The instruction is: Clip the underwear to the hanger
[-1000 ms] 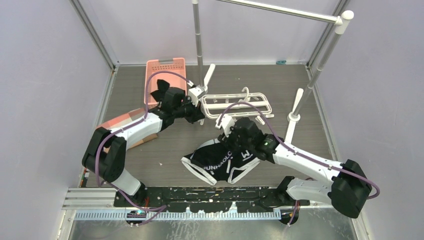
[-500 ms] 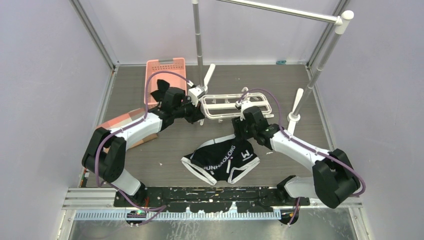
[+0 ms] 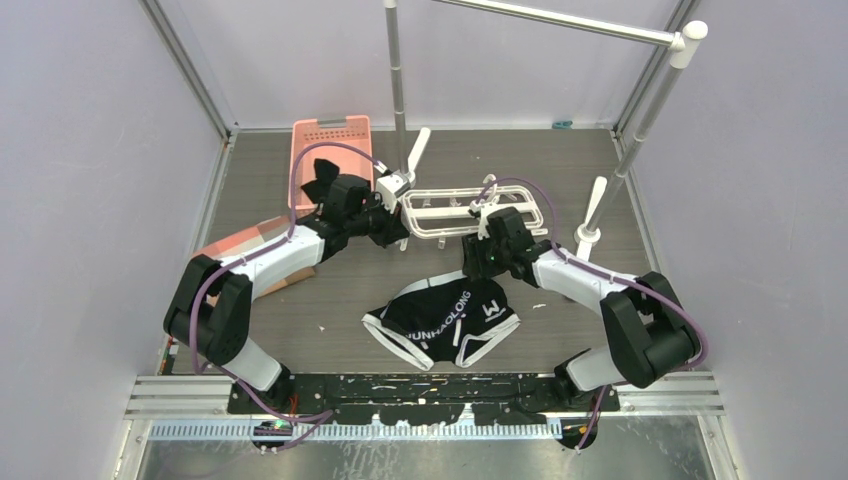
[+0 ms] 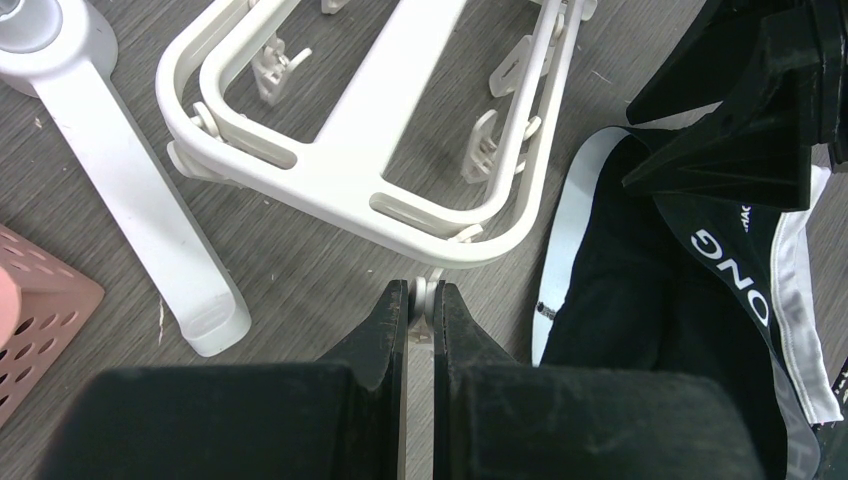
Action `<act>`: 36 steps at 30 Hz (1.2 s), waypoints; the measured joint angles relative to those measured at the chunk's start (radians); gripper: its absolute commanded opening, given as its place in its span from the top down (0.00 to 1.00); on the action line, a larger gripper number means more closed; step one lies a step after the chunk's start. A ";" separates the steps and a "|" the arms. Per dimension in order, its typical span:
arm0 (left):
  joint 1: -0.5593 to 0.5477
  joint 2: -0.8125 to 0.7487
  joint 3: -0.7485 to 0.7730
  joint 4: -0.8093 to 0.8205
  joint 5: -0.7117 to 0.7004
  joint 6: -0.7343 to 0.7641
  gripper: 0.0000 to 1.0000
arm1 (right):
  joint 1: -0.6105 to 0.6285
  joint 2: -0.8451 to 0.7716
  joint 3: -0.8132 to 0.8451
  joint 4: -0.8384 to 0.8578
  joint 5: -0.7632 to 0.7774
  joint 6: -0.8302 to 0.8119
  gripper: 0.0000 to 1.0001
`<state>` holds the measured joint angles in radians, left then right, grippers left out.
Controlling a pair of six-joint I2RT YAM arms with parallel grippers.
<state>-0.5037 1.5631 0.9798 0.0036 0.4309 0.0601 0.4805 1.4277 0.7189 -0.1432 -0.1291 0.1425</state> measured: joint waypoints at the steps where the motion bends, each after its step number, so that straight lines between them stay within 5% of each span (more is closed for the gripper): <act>1: 0.000 0.000 0.000 -0.001 0.000 0.000 1.00 | -0.005 0.000 0.000 0.000 -0.008 0.000 0.44; 15: 0.000 0.000 0.000 -0.001 0.001 0.000 1.00 | -0.035 -0.004 0.000 -0.005 -0.049 -0.008 0.58; 23: 0.000 0.000 0.001 -0.002 0.001 0.000 1.00 | -0.038 -0.005 0.000 -0.034 -0.018 -0.007 0.98; 36: 0.000 -0.004 0.002 -0.003 0.000 0.000 1.00 | -0.038 -0.114 0.024 -0.206 0.300 0.083 0.94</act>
<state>-0.5037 1.5589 0.9817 0.0006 0.4313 0.0605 0.4427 1.3136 0.7425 -0.3489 0.1707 0.2253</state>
